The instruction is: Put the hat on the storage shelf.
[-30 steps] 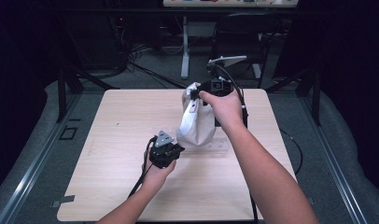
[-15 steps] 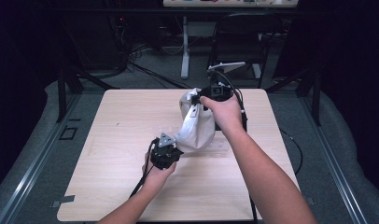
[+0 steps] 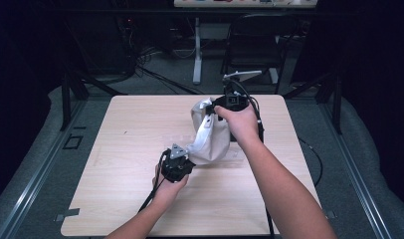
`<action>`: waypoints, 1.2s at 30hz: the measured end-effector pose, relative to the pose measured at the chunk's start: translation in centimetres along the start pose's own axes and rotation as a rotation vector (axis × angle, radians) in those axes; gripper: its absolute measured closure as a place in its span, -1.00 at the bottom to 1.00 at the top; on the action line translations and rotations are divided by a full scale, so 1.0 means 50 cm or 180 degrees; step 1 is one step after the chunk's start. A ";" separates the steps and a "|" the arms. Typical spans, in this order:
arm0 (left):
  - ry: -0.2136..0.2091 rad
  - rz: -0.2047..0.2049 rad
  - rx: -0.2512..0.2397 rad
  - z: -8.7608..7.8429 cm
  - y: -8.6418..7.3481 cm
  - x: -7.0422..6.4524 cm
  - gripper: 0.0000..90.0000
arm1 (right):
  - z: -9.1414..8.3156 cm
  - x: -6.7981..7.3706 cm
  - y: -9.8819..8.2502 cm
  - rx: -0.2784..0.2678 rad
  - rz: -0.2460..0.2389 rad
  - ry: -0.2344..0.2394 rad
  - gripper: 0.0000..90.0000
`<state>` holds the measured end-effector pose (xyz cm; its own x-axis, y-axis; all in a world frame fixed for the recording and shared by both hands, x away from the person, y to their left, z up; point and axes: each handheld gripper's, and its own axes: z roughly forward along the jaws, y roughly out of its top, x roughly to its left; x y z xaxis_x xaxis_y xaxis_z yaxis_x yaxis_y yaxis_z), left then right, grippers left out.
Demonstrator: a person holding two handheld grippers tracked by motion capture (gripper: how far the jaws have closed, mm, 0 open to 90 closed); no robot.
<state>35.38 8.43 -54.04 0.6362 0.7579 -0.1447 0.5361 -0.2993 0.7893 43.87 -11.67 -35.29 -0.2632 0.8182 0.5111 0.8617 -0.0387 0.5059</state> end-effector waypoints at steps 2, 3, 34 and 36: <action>0.0000 -0.0003 -0.0010 0.000 -0.001 0.000 0.87 | 0.001 -0.003 -0.001 0.0000 0.0007 0.0002 0.85; 0.0004 0.0006 -0.0024 0.000 -0.001 -0.001 0.87 | 0.001 -0.004 -0.001 0.0003 0.0007 -0.0009 0.85; -0.0028 -0.0011 -0.0175 -0.104 -0.037 0.042 0.18 | -0.017 -0.020 -0.009 0.0009 -0.0059 -0.0115 0.70; 0.0012 -0.0044 -0.0183 -0.113 -0.043 0.053 0.16 | -0.020 -0.021 -0.010 0.0003 -0.0056 -0.0107 0.68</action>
<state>32.76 14.35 -52.73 0.6267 0.7639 -0.1539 0.5121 -0.2549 0.8203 43.31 -13.08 -35.39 -0.2637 0.8376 0.4783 0.8574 -0.0236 0.5141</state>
